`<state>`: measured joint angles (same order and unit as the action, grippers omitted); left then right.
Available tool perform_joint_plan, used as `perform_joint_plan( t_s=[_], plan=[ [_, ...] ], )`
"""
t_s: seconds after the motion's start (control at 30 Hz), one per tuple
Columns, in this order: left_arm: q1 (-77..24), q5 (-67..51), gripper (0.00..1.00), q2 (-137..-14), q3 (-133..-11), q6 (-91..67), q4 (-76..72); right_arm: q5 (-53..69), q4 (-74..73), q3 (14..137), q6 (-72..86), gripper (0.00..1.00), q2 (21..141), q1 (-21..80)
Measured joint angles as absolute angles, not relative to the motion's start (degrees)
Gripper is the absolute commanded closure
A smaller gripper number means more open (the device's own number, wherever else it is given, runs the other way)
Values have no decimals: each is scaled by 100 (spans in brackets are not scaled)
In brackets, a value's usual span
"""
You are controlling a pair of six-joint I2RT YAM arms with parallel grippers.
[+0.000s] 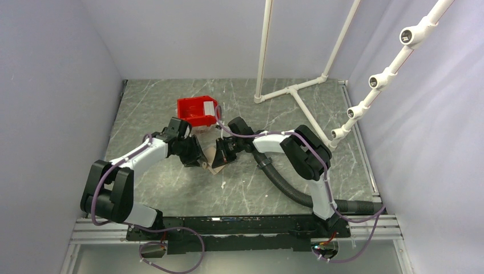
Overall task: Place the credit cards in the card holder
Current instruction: Close the card holder at the center of the board.
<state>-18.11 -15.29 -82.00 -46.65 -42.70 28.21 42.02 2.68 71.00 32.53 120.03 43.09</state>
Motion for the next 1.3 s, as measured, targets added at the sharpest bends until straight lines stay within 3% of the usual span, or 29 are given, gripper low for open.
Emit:
perform_joint_plan(
  t_s=[0.2,0.57,0.77,0.97,1.3],
  plan=[
    [-1868,-1433,64,-8237,-4755,-4270,2845,4200,263,7111,3249,97,12011,4311],
    [-2043,-1205,64,-8447,-4960,-4292,3009,4176,226,7142,3205,98,12016,4324],
    [-2132,-1103,78,-8534,-5017,-4322,3109,4141,222,7142,3190,98,12016,4333],
    [-2180,-1044,99,-8538,-5081,-4338,3157,4093,73,7216,3122,96,12016,4346],
    [-2185,-993,100,-8510,-5076,-4316,3199,3857,-821,7756,2783,86,11904,4252]
  ],
)
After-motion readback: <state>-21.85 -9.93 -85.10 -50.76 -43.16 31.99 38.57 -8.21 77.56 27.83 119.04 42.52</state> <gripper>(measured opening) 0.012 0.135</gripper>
